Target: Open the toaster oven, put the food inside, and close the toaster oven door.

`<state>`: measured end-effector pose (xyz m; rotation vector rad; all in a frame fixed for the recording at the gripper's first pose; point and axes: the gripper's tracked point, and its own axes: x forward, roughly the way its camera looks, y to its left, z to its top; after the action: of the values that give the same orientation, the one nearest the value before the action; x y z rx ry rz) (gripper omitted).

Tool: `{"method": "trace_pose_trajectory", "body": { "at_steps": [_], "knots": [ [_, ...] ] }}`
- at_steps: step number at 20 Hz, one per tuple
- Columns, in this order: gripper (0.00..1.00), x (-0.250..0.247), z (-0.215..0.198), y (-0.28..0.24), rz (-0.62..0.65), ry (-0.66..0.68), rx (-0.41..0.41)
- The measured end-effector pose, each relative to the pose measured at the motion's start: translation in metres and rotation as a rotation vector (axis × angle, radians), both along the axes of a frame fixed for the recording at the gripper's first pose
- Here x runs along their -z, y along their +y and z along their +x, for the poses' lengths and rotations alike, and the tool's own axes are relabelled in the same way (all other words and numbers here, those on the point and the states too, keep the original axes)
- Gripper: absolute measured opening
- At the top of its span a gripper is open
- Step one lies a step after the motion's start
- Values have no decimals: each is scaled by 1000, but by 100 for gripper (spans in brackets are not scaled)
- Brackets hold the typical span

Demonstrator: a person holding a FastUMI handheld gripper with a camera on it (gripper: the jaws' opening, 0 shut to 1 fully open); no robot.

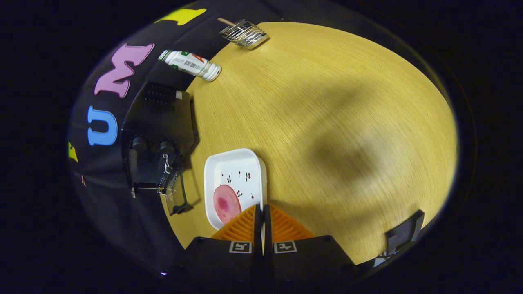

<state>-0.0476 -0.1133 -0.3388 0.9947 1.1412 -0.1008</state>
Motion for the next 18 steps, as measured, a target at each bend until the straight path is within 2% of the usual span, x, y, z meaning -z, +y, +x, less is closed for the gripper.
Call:
{"method": "trace_pose_trajectory", "body": {
  "at_steps": [3,10,14,18],
  "knots": [
    [5,-3,-17,-4,62,3,94],
    [5,-41,-46,-10,150,-67,238],
    [5,-77,-58,6,173,-121,266],
    [5,-110,-43,45,191,-178,245]
  ]
}}
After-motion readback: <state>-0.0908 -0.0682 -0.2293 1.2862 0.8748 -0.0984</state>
